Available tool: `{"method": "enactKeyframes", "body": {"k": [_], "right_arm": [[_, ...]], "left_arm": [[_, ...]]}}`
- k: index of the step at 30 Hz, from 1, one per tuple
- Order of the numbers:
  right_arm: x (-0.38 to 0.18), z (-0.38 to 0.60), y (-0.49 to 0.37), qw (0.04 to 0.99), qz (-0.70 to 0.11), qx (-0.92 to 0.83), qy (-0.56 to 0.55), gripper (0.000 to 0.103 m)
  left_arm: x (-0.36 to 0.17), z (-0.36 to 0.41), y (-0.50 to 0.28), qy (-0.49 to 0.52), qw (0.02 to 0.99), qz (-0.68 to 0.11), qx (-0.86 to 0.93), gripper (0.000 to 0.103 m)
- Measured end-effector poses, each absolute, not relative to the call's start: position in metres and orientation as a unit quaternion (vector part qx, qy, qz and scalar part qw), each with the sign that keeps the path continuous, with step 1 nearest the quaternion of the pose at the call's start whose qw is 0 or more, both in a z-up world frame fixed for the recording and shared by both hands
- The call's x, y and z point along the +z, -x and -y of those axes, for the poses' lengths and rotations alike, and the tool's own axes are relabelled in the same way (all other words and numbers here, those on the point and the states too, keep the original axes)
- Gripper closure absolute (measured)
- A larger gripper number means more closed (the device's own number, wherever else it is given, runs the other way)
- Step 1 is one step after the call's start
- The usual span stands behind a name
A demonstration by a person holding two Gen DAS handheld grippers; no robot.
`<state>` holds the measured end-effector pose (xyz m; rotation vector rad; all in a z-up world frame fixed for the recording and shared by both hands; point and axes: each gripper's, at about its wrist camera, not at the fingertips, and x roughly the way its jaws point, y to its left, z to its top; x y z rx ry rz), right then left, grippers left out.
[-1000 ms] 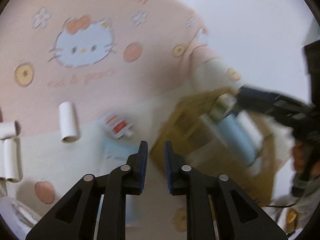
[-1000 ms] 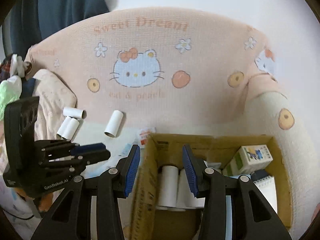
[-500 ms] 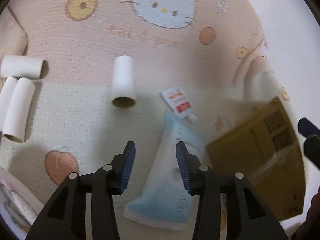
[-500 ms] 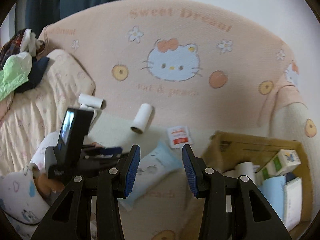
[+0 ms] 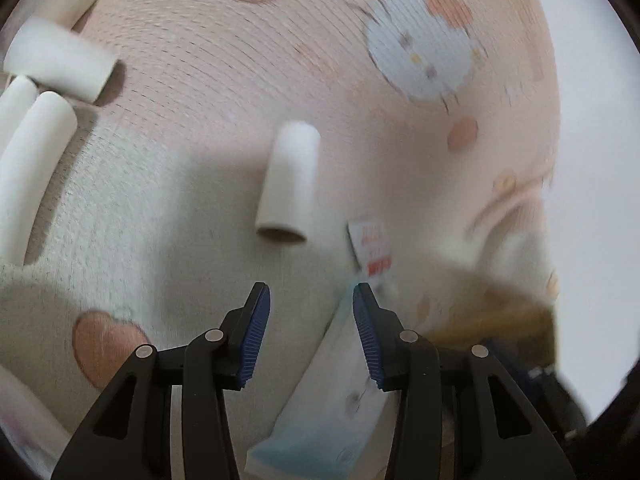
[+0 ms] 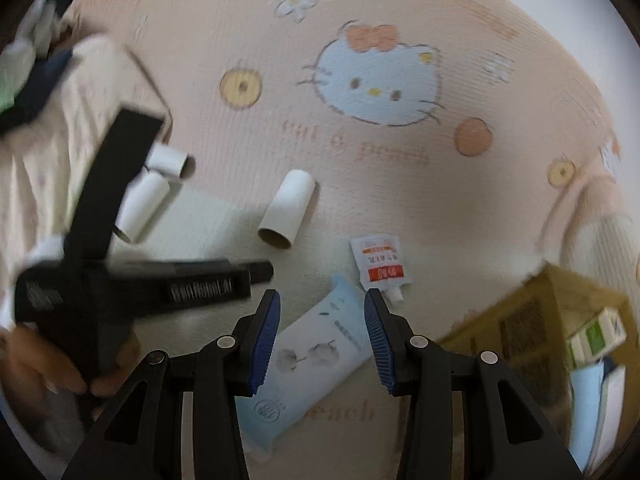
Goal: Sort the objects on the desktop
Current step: 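Move both grippers back toward a lying white tube on the blanket, then close the left and right grippers together on the lying white tube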
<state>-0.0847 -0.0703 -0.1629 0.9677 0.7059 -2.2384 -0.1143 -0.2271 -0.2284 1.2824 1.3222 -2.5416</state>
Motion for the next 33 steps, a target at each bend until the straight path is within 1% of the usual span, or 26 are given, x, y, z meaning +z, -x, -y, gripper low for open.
{"method": "enactKeyframes", "body": {"k": [3,7,11,14,18,25,33], "right_arm": [[-0.173,0.082,0.099,0.306,-0.253,-0.834,-0.384,0.063],[-0.187,0.095,0.123,0.318,-0.212,-0.823,-0.42,0.063],[-0.201,0.098,0.15,0.33,-0.131,-0.822,-0.445,0.063],[-0.215,0.1,0.169,0.323,-0.093,-0.814,-0.474,0.063],[-0.227,0.106,0.184,0.319,-0.079,-0.808,-0.489,0.063],[-0.241,0.119,0.198,0.334,-0.083,-0.791,-0.506,0.063],[-0.253,0.14,0.211,0.353,-0.082,-0.778,-0.514,0.063]], "left_arm": [[-0.233,0.245,0.123,-0.401,0.004,-0.446,-0.8,0.056],[-0.249,0.261,0.142,-0.404,-0.005,-0.485,-0.776,0.055],[-0.268,0.272,0.154,-0.403,-0.009,-0.531,-0.745,0.055],[-0.283,0.282,0.159,-0.396,-0.009,-0.569,-0.721,0.055],[-0.297,0.293,0.162,-0.383,0.006,-0.604,-0.699,0.055],[-0.298,0.295,0.173,-0.38,-0.008,-0.601,-0.703,0.055],[-0.309,0.298,0.181,-0.369,-0.019,-0.623,-0.69,0.055]]}}
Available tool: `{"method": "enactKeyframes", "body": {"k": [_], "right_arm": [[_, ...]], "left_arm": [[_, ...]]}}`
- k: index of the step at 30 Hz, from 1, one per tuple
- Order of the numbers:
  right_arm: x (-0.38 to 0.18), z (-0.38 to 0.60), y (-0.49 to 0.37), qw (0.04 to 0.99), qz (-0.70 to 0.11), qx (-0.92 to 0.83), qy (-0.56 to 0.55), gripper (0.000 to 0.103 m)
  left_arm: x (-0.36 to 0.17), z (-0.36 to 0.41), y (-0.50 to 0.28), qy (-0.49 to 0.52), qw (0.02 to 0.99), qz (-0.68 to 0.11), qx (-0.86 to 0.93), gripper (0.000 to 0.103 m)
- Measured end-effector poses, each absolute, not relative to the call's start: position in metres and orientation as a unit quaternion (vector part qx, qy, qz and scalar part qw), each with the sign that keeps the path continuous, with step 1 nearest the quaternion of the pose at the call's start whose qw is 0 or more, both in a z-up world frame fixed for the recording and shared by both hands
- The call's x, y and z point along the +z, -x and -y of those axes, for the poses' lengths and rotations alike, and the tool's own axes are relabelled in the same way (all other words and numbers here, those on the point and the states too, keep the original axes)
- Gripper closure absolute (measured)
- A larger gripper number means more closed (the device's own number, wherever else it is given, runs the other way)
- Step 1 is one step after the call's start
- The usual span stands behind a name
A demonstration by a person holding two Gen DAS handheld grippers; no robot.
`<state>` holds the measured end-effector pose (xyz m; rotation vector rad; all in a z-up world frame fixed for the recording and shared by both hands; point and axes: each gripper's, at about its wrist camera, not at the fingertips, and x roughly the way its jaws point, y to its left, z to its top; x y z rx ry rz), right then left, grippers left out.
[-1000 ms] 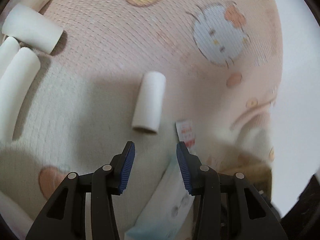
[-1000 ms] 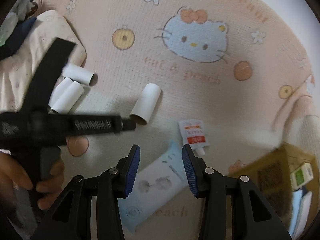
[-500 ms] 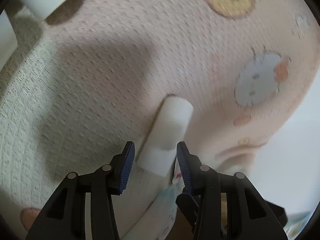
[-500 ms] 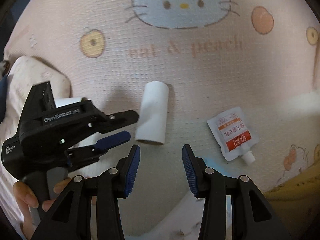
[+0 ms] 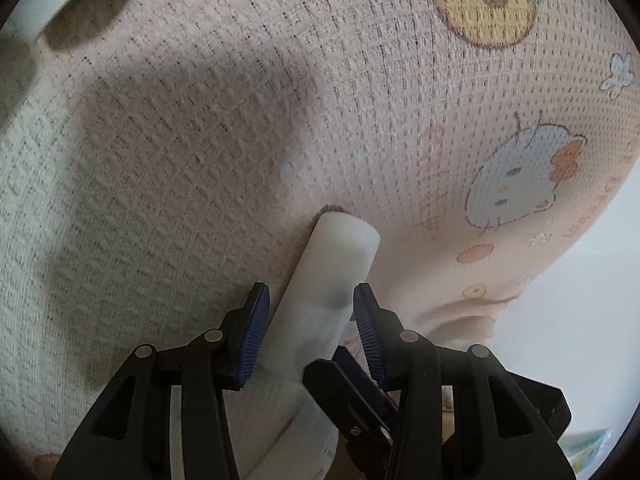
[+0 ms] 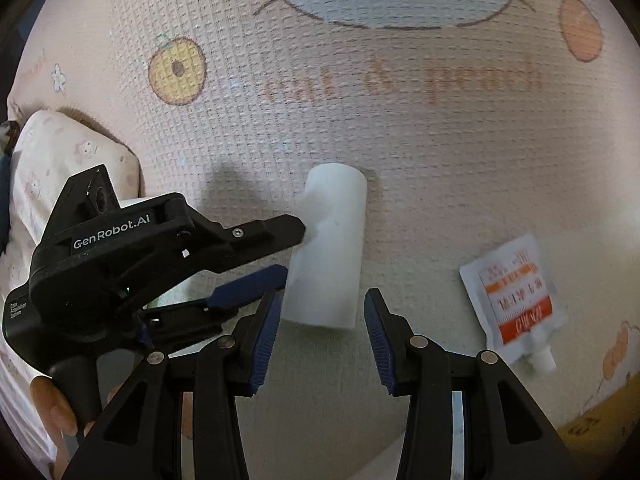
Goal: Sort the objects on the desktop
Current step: 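Close the left and right grippers together on the lying white tube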
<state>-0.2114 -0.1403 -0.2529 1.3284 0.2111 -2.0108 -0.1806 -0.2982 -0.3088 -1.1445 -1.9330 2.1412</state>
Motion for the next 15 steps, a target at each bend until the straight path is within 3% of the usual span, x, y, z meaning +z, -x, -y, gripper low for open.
{"method": "enactKeyframes", "body": {"k": [15], "right_arm": [[-0.267,0.156,0.235,0.369,-0.066,-0.75,-0.545,0.06]], "left_arm": [[-0.311,0.292,0.183,0.373,0.035,0.613,0.695,0.057]]}}
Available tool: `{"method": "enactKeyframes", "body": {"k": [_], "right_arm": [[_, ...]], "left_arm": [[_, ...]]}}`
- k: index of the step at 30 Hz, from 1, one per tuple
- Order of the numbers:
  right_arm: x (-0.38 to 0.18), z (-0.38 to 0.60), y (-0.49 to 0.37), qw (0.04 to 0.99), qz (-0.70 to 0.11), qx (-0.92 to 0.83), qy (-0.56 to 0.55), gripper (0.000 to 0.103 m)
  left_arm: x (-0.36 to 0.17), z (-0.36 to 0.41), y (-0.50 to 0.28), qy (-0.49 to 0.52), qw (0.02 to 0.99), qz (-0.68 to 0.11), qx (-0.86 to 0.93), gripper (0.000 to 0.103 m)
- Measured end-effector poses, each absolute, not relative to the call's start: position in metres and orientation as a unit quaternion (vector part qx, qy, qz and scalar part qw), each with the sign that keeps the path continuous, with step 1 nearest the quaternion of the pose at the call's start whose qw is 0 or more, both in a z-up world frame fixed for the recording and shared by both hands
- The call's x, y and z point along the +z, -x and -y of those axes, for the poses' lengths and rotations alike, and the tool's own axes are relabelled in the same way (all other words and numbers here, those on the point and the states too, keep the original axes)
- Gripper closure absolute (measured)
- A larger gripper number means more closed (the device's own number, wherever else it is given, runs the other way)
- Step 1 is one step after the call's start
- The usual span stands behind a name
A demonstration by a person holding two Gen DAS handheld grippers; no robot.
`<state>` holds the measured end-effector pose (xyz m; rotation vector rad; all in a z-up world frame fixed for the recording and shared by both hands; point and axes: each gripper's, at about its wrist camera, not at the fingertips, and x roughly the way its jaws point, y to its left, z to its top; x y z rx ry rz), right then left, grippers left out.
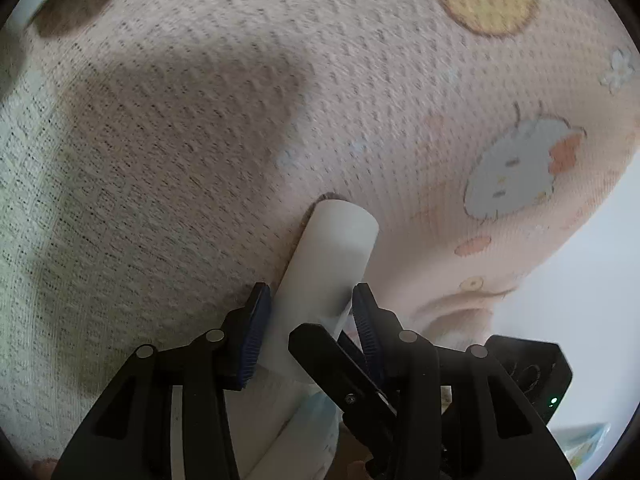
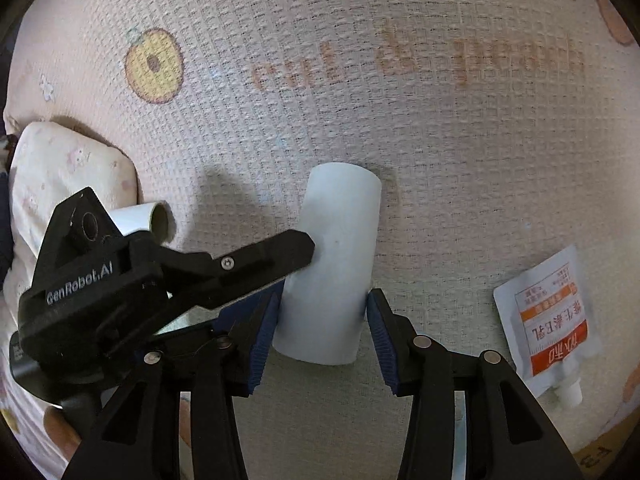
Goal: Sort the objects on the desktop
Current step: 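Close the left and right grippers together on the lying white tube, then lift the tube and tilt it upright with both grippers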
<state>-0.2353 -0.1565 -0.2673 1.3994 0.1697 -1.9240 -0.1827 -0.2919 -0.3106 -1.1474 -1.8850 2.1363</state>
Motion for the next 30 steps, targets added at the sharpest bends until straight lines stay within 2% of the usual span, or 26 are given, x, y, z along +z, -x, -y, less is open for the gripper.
{"method": "enactKeyframes", "body": {"k": [8,16,24,30], "right_arm": [[-0.246,0.141,0.208,0.382,-0.098,-0.762,-0.515,0.06],[-0.233,0.113,0.182,0.367,-0.128,-0.774,-0.499,0.06],[-0.221,0.061,0.157,0.348,-0.1,-0.781,-0.508,0.06],[-0.224,0.035,0.121,0.343,-0.121,-0.78,-0.509,0.06]], "left_arm": [[-0.291,0.275,0.164,0.361,0.056,0.594,0.717,0.058],[-0.272,0.235,0.151,0.39,0.091,0.547,0.735,0.059],[-0.264,0.19,0.113,0.404,0.126,0.524,0.739,0.059],[-0.264,0.158,0.085,0.431,0.131,0.495,0.743,0.059]]}}
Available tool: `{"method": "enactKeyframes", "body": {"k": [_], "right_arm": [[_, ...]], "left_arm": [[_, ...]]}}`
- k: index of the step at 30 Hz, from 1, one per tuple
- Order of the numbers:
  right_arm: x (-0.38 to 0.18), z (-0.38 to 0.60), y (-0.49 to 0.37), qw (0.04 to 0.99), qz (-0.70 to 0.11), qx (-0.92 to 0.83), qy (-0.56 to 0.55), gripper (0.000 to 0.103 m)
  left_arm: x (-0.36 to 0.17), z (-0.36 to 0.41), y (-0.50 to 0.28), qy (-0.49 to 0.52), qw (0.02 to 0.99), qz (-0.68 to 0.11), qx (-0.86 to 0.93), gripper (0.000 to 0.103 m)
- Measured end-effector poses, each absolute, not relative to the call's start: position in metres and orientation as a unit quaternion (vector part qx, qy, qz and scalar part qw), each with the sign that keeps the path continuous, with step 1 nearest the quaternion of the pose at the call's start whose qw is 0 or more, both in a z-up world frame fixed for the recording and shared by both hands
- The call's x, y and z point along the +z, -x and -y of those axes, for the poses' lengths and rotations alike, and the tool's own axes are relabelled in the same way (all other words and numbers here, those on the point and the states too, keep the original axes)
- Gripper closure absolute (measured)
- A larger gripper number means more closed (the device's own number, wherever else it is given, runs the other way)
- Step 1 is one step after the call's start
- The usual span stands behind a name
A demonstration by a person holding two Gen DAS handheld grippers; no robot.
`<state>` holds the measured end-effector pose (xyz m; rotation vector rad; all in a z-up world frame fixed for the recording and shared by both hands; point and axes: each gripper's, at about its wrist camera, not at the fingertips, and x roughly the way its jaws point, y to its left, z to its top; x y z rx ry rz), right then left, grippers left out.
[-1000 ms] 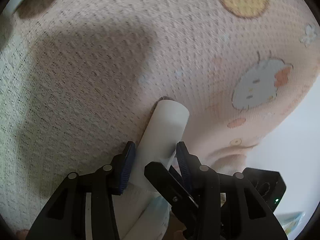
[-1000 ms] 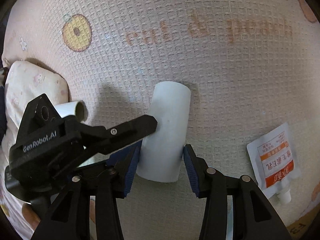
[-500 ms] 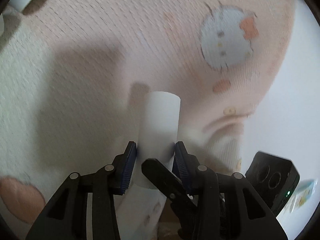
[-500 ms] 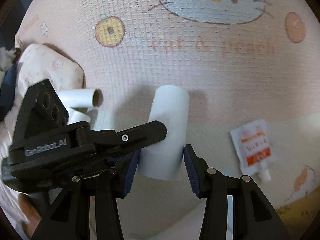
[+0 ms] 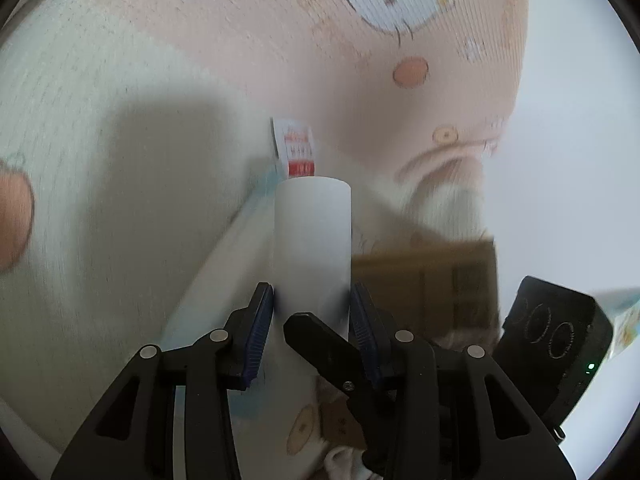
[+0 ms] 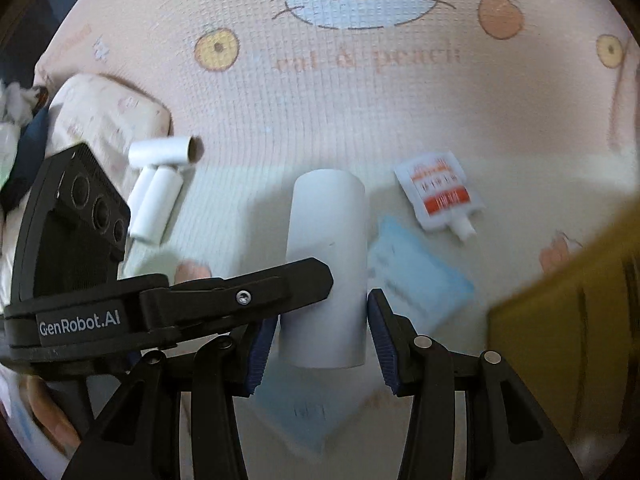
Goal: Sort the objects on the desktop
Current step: 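Lift the tube and tilt it upright with both grippers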
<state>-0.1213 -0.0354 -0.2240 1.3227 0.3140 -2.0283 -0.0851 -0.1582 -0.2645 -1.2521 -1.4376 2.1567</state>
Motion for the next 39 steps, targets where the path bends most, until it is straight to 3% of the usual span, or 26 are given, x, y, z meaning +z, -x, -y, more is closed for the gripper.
{"method": "enactKeyframes", "body": {"k": [8,17,20,28,39], "right_arm": [[-0.232,0.016,0.097,0.333,-0.134,-0.775,-0.52,0.06],[-0.23,0.017,0.092,0.352,-0.126,-0.766,-0.523,0.06],[-0.229,0.021,0.091,0.354,-0.128,-0.763,-0.525,0.06],[-0.232,0.023,0.1,0.347,-0.121,-0.763,-0.532,0.06],[-0.212,0.017,0.092,0.345,-0.122,-0.778,-0.51,0.06]], "left_arm": [[-0.258,0.136,0.069,0.466,0.127,0.439,0.757,0.059],[-0.264,0.145,0.072,0.469,0.105,0.455,0.75,0.059],[-0.27,0.146,0.076,0.47,0.106,0.462,0.744,0.055],[-0.274,0.147,0.08,0.455,0.115,0.474,0.745,0.057],[-0.247,0.136,0.075,0.437,0.139,0.449,0.767,0.057]]}}
